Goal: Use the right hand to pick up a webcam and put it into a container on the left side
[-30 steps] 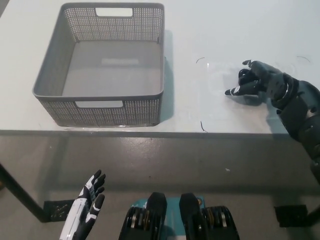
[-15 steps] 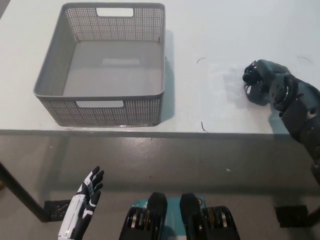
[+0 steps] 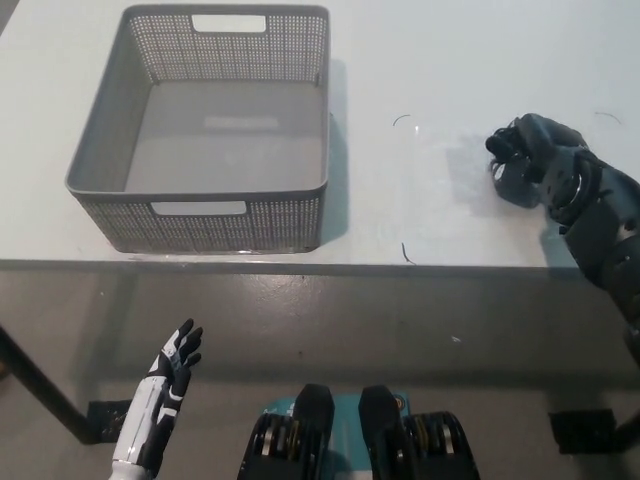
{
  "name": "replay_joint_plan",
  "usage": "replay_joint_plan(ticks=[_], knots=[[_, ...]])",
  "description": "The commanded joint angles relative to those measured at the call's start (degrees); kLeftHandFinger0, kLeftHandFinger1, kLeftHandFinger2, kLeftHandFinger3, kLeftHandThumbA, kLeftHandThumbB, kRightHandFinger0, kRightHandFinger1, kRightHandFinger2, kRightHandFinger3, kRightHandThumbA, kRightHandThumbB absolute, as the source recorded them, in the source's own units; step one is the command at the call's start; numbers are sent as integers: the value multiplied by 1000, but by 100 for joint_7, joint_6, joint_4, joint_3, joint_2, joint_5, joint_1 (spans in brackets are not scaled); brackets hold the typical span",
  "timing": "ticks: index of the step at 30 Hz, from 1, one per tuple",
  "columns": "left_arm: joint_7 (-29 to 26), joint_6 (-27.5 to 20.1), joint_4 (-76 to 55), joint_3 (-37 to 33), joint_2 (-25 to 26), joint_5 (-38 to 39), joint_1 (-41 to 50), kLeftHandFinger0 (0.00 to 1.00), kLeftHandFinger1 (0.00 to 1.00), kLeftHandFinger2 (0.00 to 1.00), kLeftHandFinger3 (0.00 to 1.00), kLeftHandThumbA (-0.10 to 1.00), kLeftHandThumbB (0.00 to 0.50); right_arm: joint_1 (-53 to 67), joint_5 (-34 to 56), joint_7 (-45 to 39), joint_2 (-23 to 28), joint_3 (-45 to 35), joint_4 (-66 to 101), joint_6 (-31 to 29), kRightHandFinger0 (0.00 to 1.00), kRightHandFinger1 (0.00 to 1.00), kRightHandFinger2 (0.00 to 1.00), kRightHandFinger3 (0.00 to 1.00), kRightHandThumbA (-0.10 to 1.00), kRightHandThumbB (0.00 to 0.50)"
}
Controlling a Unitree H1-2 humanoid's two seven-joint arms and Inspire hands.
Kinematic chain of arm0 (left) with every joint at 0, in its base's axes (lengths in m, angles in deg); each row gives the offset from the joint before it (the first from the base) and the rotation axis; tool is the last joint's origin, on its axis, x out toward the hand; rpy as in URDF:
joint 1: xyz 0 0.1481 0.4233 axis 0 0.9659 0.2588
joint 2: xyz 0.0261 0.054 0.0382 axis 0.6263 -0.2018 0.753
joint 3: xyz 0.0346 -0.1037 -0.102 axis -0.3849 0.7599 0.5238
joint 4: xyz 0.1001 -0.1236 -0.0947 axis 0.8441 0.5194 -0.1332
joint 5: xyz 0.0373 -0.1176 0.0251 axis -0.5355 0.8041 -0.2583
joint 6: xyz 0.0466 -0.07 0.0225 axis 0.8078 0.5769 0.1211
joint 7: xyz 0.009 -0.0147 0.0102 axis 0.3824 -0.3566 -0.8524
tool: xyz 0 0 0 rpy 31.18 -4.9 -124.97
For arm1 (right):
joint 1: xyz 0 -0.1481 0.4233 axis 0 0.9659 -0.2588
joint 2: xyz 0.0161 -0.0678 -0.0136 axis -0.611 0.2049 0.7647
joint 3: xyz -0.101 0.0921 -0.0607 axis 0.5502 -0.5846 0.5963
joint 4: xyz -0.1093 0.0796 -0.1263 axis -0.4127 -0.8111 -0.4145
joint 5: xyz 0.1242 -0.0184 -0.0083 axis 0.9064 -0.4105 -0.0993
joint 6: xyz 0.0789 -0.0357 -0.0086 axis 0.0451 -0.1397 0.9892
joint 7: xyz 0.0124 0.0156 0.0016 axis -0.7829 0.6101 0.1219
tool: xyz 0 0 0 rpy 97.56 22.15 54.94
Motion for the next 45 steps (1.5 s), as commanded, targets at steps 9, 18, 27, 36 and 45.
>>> replay_joint_plan(ticks=[9,18,27,36,45], knots=[[-7,-191,-1,18,5,44,-68,1000,1000,1000,1000,971,221,-1013,409,1086,363,-660,417,-780,3,382,868,803,-100,216],[-48,-217,134,7,20,-65,-120,1000,1000,1000,1000,980,221,-1884,444,1323,393,-908,985,-1096,0,438,822,841,-100,194],[-29,-217,223,-32,-51,-27,-132,1000,1000,1000,1000,955,224,-2247,397,717,-127,-815,2024,-794,0,304,741,779,-100,199],[-23,-218,304,-94,-127,-18,62,1000,1000,1000,1000,952,231,-2340,180,688,-1119,-382,1842,-1067,0,258,732,808,-100,212],[-54,-218,198,-118,-163,-4,165,1000,1000,1000,1000,930,231,-2339,126,750,-1897,-121,1441,-1031,0,255,757,834,-100,213]])
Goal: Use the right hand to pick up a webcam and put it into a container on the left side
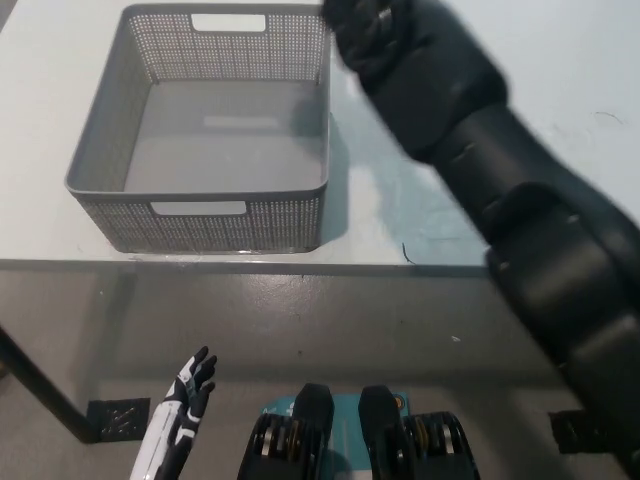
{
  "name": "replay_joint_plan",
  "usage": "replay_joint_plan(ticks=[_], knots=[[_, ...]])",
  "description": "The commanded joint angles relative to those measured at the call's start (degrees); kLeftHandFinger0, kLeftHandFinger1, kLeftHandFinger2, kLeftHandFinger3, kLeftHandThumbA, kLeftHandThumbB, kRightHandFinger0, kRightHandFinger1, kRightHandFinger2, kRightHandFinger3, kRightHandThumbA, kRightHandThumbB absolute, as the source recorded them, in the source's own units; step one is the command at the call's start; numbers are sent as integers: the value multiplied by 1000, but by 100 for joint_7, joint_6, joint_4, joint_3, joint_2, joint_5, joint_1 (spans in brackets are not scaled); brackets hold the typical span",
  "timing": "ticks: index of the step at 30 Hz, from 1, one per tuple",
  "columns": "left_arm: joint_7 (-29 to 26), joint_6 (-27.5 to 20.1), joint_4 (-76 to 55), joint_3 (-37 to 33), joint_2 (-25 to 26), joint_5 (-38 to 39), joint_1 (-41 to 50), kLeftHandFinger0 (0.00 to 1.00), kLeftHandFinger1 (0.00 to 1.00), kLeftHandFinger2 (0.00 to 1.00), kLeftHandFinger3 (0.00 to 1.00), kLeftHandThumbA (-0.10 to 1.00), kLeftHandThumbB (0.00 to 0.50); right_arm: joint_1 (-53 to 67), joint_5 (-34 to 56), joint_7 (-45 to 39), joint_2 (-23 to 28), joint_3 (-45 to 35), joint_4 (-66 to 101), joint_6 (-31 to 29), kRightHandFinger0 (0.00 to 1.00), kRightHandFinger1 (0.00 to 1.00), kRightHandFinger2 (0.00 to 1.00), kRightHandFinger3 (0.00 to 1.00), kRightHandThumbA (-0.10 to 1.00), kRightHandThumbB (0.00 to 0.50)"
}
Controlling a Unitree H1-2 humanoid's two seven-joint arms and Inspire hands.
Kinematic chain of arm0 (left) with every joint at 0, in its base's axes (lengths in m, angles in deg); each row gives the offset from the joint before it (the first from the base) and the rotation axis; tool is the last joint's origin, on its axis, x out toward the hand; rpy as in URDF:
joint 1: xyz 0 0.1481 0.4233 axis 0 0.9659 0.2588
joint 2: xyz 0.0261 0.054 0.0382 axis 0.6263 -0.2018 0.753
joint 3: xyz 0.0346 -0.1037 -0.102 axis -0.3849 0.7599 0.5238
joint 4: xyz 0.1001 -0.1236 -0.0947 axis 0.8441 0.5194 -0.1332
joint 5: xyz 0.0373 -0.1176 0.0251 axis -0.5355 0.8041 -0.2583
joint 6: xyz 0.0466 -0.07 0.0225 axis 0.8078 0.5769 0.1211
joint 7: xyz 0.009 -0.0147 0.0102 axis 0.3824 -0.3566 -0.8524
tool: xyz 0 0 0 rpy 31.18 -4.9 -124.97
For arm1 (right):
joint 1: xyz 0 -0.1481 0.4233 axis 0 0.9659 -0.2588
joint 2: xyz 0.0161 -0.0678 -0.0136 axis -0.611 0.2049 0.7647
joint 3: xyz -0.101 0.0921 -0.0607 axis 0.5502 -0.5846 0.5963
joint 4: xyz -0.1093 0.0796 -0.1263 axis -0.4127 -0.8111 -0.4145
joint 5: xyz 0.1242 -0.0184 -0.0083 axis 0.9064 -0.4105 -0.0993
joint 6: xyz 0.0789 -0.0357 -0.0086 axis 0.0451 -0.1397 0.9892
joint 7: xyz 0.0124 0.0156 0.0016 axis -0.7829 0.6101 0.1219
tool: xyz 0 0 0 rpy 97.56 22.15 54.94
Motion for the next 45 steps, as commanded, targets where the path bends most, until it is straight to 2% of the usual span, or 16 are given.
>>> replay_joint_plan(ticks=[1,7,13,16,17,18,19,20,21,22,23,24,27,31,34,45], knots=[[-51,-216,-161,-19,-1,32,-31,1000,1000,1000,1000,927,229,-437,-63,100,-210,65,-200,-347,0,262,764,828,-100,211],[-41,-216,-164,-10,27,-2,-111,1000,1000,1000,1000,932,243,-433,-108,195,-454,182,-706,-485,0,246,723,759,-100,255],[-109,-216,-179,-5,-4,-86,-72,1000,1000,1000,1000,914,230,-150,-216,296,-470,379,-1103,-528,0,303,783,767,-100,233],[-143,-216,-200,-4,-1,-122,-63,1000,1000,1000,1000,902,224,114,-212,367,-410,411,-1246,-727,0,299,663,601,-100,242],[-120,-216,-193,-6,-19,-91,-60,1000,1000,1000,1000,898,220,223,-183,329,-382,397,-1297,-775,96,375,706,655,-100,234],[-116,-216,-196,-8,-18,-88,-54,1000,1000,1000,1000,897,220,238,-179,331,-380,395,-1304,-784,83,360,685,661,-100,234],[-112,-216,-191,-20,-7,-104,-56,1000,1000,1000,1000,901,214,349,-164,337,-350,384,-1329,-842,249,441,704,692,-100,210],[-147,-216,-209,-41,12,-195,-56,1000,1000,1000,1000,918,196,437,-167,273,-332,389,-1356,-765,440,406,651,679,-100,200],[-189,-216,-229,-55,19,-276,-55,1000,1000,1000,1000,929,197,479,-153,190,-326,378,-1370,-688,506,386,651,673,-100,198],[-179,-216,-226,-39,20,-262,-88,1000,1000,1000,1000,928,205,529,-149,171,-313,373,-1396,-685,49,256,681,699,-100,201],[-152,-216,-220,-37,22,-235,-93,1000,1000,1000,1000,922,205,609,-174,235,-307,393,-1414,-722,2,234,783,755,-100,201],[-147,-216,-213,-41,20,-239,-100,1000,1000,1000,1000,913,203,710,-216,323,-305,425,-1419,-709,4,328,863,786,-100,223],[-136,-215,-251,-49,-3,-254,-73,1000,1000,1000,1000,885,199,924,-287,354,-312,493,-1439,-643,0,319,814,746,-100,204],[-108,-215,-233,-41,-16,-193,-97,1000,1000,1000,1000,858,213,1111,-281,331,-346,529,-1450,-633,0,477,937,850,-100,177],[-99,-214,-239,-49,-3,-225,-129,1000,1000,1000,1000,864,212,1193,-335,384,-361,604,-1456,-669,0,443,878,820,-100,175],[-112,-115,-259,-44,-10,-280,-252,1000,1000,1000,1000,850,228,1116,-274,394,-330,590,-1437,-683,0,467,908,894,-100,162]])
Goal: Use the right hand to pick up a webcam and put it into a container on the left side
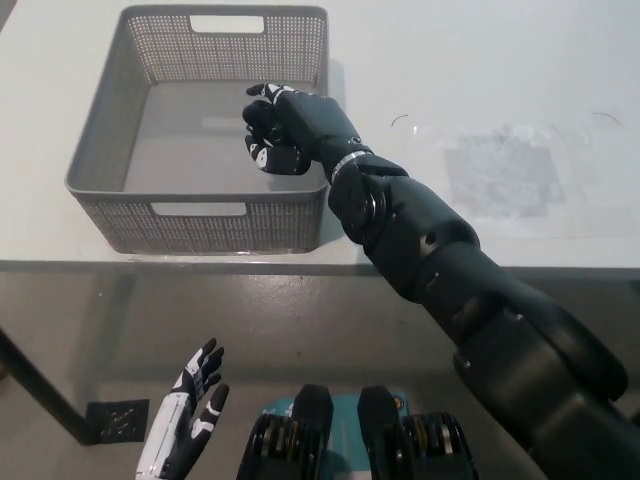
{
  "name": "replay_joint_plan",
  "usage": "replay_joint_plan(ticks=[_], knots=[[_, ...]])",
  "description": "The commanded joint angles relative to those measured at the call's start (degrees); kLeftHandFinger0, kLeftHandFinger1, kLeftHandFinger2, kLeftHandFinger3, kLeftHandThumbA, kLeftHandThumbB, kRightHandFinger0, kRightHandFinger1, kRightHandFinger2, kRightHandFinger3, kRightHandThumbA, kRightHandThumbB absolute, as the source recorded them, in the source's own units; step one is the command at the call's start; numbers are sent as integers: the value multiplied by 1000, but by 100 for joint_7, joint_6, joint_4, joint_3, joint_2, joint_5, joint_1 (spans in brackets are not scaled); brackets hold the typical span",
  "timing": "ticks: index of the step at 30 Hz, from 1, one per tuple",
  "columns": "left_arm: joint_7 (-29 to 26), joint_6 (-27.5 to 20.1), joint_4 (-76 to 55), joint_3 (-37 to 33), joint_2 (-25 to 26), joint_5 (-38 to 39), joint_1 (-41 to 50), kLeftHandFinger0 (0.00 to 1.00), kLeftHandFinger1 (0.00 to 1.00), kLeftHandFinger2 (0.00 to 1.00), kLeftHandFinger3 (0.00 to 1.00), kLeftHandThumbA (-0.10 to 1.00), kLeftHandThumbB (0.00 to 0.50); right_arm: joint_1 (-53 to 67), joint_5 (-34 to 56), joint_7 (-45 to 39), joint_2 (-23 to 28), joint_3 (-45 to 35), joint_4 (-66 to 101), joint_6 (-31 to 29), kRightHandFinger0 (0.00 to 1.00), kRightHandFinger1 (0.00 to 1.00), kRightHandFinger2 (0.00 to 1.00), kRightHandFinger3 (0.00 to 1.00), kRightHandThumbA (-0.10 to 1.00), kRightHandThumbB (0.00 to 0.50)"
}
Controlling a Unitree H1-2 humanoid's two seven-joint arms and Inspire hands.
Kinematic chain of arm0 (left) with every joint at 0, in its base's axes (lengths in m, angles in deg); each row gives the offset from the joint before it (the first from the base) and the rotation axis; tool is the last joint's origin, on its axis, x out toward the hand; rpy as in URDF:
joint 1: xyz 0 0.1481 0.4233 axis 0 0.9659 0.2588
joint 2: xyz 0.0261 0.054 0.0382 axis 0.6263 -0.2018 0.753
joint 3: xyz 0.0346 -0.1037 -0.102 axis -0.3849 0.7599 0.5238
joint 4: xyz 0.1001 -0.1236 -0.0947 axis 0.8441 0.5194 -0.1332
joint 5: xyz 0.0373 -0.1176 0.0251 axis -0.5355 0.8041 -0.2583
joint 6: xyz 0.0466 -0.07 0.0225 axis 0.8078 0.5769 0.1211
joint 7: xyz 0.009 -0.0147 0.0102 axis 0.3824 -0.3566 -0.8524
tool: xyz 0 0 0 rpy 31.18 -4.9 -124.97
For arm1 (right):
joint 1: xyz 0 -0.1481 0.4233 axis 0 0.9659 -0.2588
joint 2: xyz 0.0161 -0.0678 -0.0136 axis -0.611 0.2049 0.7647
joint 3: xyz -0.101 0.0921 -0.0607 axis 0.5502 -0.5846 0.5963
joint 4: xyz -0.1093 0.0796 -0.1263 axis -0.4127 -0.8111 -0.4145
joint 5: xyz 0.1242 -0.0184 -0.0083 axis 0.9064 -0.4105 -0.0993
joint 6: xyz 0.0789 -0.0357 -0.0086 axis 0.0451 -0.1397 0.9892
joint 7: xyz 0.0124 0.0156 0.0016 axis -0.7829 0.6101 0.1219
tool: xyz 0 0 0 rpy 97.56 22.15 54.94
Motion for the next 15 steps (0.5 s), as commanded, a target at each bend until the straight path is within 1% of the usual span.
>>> replay_joint_plan(ticks=[1,2,3,4,5,6,8,9,10,11,13,15], knots=[[-77,-129,-189,5,13,-69,-117,1000,1000,1000,1000,849,225,-215,3,129,6,-25,75,-118,22,435,787,820,-100,183],[-73,-137,-185,4,19,-70,-120,1000,1000,1000,1000,849,226,-231,14,118,2,-37,75,-81,52,427,762,909,114,218],[-56,-145,-183,-5,27,-66,-131,1000,1000,1000,1000,850,221,-272,77,-113,13,-82,68,-11,489,891,1000,1000,523,349],[-41,-150,-180,-11,32,-57,-149,1000,1000,1000,1000,850,220,-318,145,-415,33,-126,58,38,823,1000,1000,1000,542,308],[-39,-122,-208,-13,33,-64,-138,1000,1000,1000,1000,851,223,-361,55,-640,57,-29,39,98,1000,1000,1000,1000,832,441],[-37,-101,-232,-15,38,-75,-126,1000,1000,1000,1000,852,224,-395,-31,-805,73,58,25,180,1000,1000,1000,1000,887,447],[-15,-46,-253,-10,50,-40,-143,1000,1000,1000,1000,849,230,-410,-27,-841,104,67,47,199,1000,1000,1000,1000,996,470],[-1,-32,-254,-13,51,-19,-154,1000,1000,1000,1000,843,227,-416,-21,-859,115,65,52,211,1000,1000,1000,1000,1000,470],[38,-20,-248,-16,63,38,-170,1000,1000,1000,1000,840,229,-424,-28,-877,141,77,53,206,1000,1000,1000,1000,1000,485],[43,-23,-247,-17,69,36,-178,1000,1000,1000,1000,841,232,-429,-25,-896,151,76,58,206,1000,1000,1000,1000,1000,484],[0,-127,-211,-16,85,-55,-220,1000,1000,1000,1000,865,220,-457,39,-1002,198,18,77,217,1000,1000,1000,1000,1000,499],[37,-121,-195,-21,92,12,-245,1000,1000,1000,1000,868,228,-466,144,-1050,229,-87,87,221,1000,1000,1000,1000,1000,500]])
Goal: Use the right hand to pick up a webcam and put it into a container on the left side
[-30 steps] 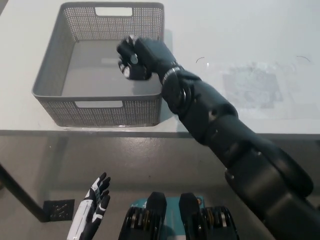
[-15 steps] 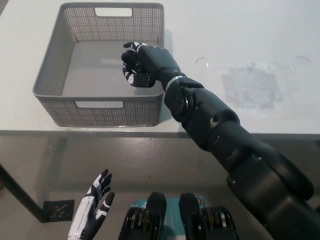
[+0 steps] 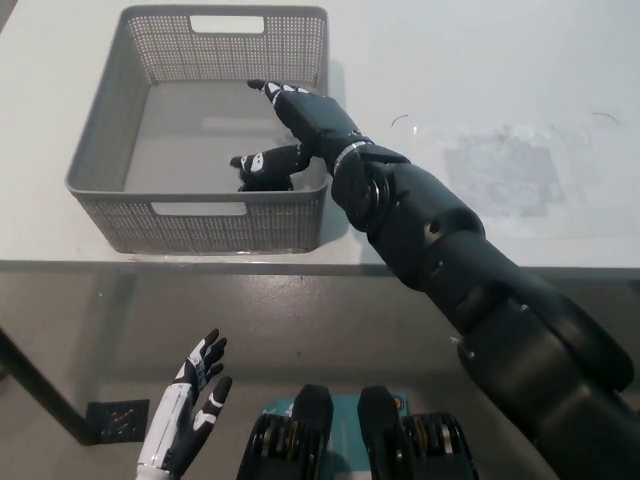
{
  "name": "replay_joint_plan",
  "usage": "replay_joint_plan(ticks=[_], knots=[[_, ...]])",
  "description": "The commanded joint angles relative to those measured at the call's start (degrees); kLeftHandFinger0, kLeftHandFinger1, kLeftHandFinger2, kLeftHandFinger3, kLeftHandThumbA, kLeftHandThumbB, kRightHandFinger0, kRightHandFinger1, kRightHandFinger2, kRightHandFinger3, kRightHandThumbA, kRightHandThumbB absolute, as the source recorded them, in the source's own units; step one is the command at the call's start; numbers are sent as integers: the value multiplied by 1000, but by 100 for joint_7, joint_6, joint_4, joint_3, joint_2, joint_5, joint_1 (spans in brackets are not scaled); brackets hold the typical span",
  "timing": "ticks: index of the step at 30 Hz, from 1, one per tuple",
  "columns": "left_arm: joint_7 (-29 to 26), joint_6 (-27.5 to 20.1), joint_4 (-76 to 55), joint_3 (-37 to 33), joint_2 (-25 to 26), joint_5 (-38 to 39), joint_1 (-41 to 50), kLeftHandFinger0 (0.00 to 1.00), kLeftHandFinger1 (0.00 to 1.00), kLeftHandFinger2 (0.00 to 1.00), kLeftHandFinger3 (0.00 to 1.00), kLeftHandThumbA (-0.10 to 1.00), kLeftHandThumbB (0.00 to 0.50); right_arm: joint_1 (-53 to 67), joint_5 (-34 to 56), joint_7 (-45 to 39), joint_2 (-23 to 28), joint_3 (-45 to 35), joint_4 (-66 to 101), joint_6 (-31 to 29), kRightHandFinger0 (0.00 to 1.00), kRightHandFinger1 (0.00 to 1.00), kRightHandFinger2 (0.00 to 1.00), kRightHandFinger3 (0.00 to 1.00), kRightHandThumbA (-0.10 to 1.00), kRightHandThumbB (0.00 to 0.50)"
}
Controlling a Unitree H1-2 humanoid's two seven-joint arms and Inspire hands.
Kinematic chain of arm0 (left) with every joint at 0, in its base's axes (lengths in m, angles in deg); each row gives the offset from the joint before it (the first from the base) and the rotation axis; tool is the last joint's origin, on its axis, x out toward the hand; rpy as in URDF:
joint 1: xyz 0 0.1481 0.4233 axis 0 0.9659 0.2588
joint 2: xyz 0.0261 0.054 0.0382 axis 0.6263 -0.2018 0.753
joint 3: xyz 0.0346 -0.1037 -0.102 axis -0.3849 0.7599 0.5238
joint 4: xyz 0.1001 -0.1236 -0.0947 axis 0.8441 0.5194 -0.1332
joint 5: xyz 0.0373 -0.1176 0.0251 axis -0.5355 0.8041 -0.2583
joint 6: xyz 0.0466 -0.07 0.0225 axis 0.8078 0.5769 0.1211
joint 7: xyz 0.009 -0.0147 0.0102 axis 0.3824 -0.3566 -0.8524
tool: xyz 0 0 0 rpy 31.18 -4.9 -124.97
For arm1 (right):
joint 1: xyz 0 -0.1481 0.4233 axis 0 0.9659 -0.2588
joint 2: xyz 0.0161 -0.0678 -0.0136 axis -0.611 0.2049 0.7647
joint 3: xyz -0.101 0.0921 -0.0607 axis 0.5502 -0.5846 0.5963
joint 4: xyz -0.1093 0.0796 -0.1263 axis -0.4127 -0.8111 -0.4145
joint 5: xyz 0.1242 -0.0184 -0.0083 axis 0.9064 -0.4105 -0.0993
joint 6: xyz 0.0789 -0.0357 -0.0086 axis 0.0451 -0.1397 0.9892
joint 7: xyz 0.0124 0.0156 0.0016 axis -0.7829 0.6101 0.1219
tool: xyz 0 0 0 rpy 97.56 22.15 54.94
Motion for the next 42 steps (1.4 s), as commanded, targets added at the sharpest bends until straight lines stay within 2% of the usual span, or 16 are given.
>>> replay_joint_plan(ticks=[1,5,7,9,10,14,16,20,23,27,30,32,36,39,40,42], knots=[[25,-130,-165,-12,73,25,-151,1000,1000,1000,1000,870,222,-316,157,-375,146,-143,87,89,1000,1000,1000,1000,1000,500],[30,-224,-96,-24,83,41,-194,1000,1000,1000,1000,879,216,-334,448,-512,251,-493,162,-118,1000,1000,1000,1000,1000,486],[0,-125,-138,-38,87,-70,-184,1000,1000,1000,1000,902,231,-400,604,-570,333,-717,266,-176,1000,1000,1000,1000,1000,467],[46,-157,-151,-40,81,41,-184,1000,1000,1000,1000,875,216,-474,857,-660,387,-1021,408,-256,1000,1000,1000,1000,1000,496],[5,-94,-148,-29,74,-16,-188,1000,1000,1000,1000,891,239,-563,985,-770,465,-1188,593,-308,1000,1000,1000,1000,1000,500],[71,-95,-148,-56,81,58,-131,1000,1000,1000,1000,900,238,-622,1435,-978,603,-1784,1202,-498,1000,1000,1000,1000,1000,444],[113,-125,-193,-75,95,92,-82,1000,1000,1000,1000,885,212,-598,1580,-1119,715,-2027,1897,-154,1000,1000,1000,1000,1000,481],[190,-92,-213,-95,150,100,-63,1000,1000,1000,1000,899,199,-324,1896,-1390,905,-2387,3481,447,1000,1000,1000,1000,1000,447],[188,-207,-155,-89,138,144,-81,1000,1000,1000,1000,871,211,-153,2055,-1508,1014,-2553,4250,723,1000,1000,1000,1000,1000,453],[127,-216,2,-55,172,44,-377,1000,1000,1000,1000,901,215,-4,2166,-1556,1298,-2746,4872,743,1000,1000,1000,1000,1000,441],[37,-195,69,-27,187,-77,-363,1000,1000,1000,1000,926,219,483,2575,-1778,1369,-2955,5441,816,1000,1000,1000,1000,1000,434],[66,-67,30,9,170,70,-258,1000,1000,1000,1000,874,237,1115,2768,-1885,1373,-3016,6075,962,1000,1000,1000,1000,1000,438],[63,-91,-105,6,221,15,-62,1000,1000,1000,1000,883,212,2325,2868,-1915,1464,-3057,7244,1063,1000,1000,1000,1000,1000,413],[121,-84,-124,-33,249,22,104,1000,1000,1000,1000,895,226,3251,3107,-1912,1556,-3172,8133,1126,1000,1000,1000,1000,1000,377],[161,-96,-151,-42,271,61,170,1000,1000,1000,1000,896,221,3572,3222,-1897,1557,-3226,8485,1210,1000,1000,1000,1000,1000,382],[188,-113,-174,-46,280,106,246,1000,1000,1000,1000,863,200,4232,3422,-1877,1615,-3312,9183,1162,1000,1000,1000,1000,1000,356]])
